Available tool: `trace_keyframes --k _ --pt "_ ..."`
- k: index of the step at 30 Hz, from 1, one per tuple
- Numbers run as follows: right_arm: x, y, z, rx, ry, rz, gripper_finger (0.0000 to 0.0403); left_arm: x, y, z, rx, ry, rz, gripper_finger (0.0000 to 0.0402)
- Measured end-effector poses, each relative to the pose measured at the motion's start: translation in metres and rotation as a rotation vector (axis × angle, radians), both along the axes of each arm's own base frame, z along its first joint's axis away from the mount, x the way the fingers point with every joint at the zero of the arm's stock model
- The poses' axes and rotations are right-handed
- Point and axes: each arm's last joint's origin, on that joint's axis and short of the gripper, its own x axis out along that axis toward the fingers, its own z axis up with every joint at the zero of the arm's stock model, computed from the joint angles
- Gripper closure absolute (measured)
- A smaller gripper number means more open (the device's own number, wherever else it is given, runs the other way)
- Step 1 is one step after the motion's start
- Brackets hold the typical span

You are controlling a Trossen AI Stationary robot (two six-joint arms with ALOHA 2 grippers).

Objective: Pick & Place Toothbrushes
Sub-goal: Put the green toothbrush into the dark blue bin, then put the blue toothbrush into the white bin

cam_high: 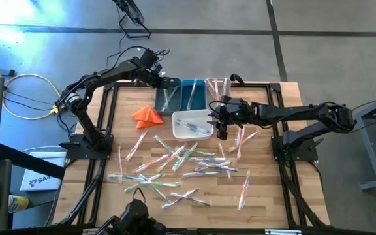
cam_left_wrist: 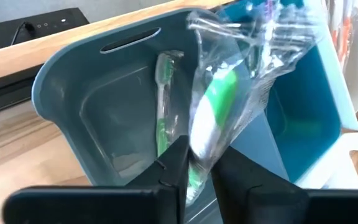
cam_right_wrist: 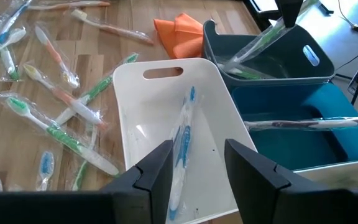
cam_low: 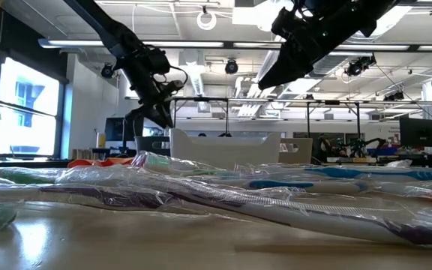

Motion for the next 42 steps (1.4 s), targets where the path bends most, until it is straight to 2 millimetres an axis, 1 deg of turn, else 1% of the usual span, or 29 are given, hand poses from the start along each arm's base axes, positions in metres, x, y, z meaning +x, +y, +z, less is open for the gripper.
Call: trace_keyframes --k 10,15,18,22,25,28,37,39,42 --pt "0.000 0.000 0.000 0.000 0.000 0.000 0.0266 0.000 0.001 0.000 0.030 0.006 -0.029 0.0248" --pt "0.000 0.000 0.000 0.000 0.000 0.000 0.0266 0.002 0.002 0.003 0.092 0.005 -0.081 0.0236" --pt "0.000 0.000 0.000 0.000 0.001 0.000 0.0266 0.002 0.003 0.011 0.145 0.010 -0.131 0.0239" --pt "0.000 0.000 0.000 0.000 0.001 0.000 0.0266 0.006 0.001 0.026 0.193 0.021 -0.199 0.0249" --pt "0.000 0.000 -0.001 0.001 0.007 0.000 0.0266 0.012 -0.006 0.028 0.224 0.035 -0.250 0.0264" --pt "0.000 0.000 -0.001 0.001 0.007 0.000 0.0266 0.020 -0.015 0.031 0.251 0.033 -0.297 0.0288" --pt "0.000 0.000 -0.001 -0.013 0.010 0.009 0.0266 0.037 -0.038 0.037 0.295 0.018 -0.402 0.0382" --pt "0.000 0.000 -0.001 -0.014 0.011 0.010 0.0266 0.040 -0.042 0.038 0.297 0.015 -0.417 0.0395" --pt "0.000 0.000 -0.001 -0.014 0.011 0.010 0.0266 0.044 -0.048 0.038 0.292 0.010 -0.430 0.0399"
